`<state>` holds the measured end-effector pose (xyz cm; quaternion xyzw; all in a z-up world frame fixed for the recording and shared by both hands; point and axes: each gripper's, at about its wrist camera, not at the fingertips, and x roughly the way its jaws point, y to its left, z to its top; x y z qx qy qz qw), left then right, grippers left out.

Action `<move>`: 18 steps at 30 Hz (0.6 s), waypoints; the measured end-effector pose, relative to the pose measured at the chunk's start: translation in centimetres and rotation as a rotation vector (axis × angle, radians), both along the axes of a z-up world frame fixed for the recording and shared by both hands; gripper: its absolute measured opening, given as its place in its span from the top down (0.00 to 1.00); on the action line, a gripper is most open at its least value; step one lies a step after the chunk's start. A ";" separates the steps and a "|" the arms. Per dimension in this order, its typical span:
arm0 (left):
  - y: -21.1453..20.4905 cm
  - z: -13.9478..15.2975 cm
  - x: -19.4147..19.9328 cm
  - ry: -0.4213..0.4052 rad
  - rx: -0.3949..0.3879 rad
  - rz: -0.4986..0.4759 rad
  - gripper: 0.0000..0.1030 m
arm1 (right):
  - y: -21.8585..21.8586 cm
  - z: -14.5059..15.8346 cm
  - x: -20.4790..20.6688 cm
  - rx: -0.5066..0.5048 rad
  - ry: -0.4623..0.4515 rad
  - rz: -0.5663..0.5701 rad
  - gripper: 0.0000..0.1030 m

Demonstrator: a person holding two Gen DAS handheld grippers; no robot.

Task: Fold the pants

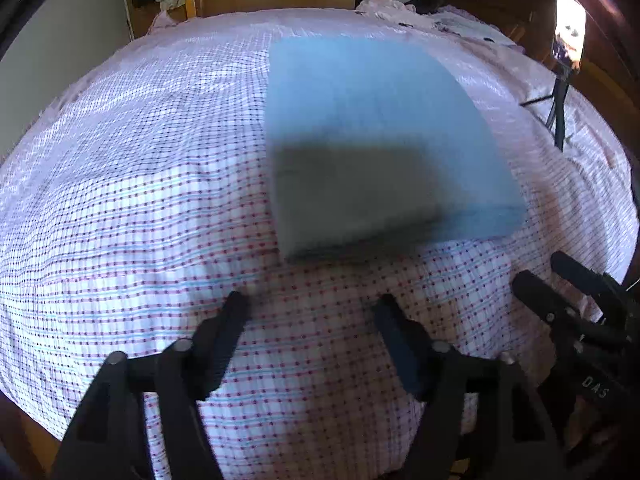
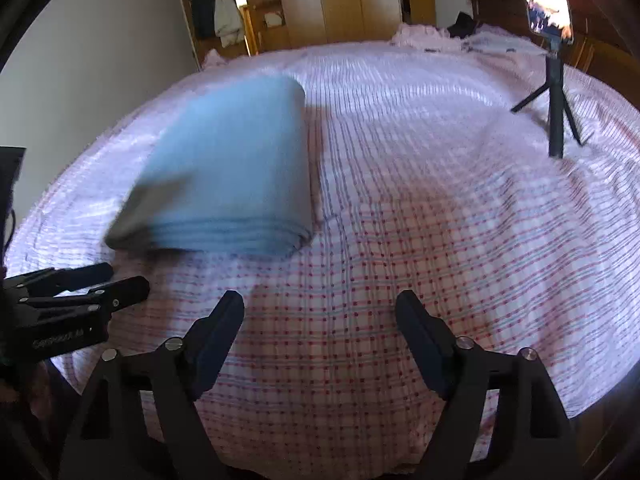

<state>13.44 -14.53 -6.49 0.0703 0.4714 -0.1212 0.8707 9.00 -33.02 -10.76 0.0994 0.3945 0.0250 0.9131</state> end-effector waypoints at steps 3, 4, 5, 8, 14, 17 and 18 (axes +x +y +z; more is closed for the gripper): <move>-0.8 -0.6 -0.2 -0.033 0.046 0.007 0.22 | 0.2 -0.7 0.2 -0.017 -0.015 -0.007 0.28; -1.0 -0.7 -0.3 -0.044 0.050 0.010 0.21 | 0.5 -0.7 0.0 -0.038 -0.027 -0.008 0.28; -1.1 -0.8 -0.4 -0.053 0.052 0.011 0.19 | 0.7 -0.8 0.0 -0.051 -0.030 -0.008 0.27; -1.7 -1.1 -0.6 -0.065 0.065 0.014 0.17 | 0.9 -1.0 0.0 -0.067 -0.034 -0.012 0.26; -2.6 -1.3 -0.7 -0.059 0.061 0.018 0.16 | 0.8 -1.4 0.1 -0.053 -0.042 -0.018 0.22; -2.9 -1.4 -0.7 -0.053 0.056 0.020 0.16 | 1.0 -1.5 0.2 -0.051 -0.046 -0.021 0.20; -2.0 -1.5 -0.5 -0.052 0.054 0.020 0.16 | 1.0 -1.5 0.2 -0.049 -0.047 -0.022 0.20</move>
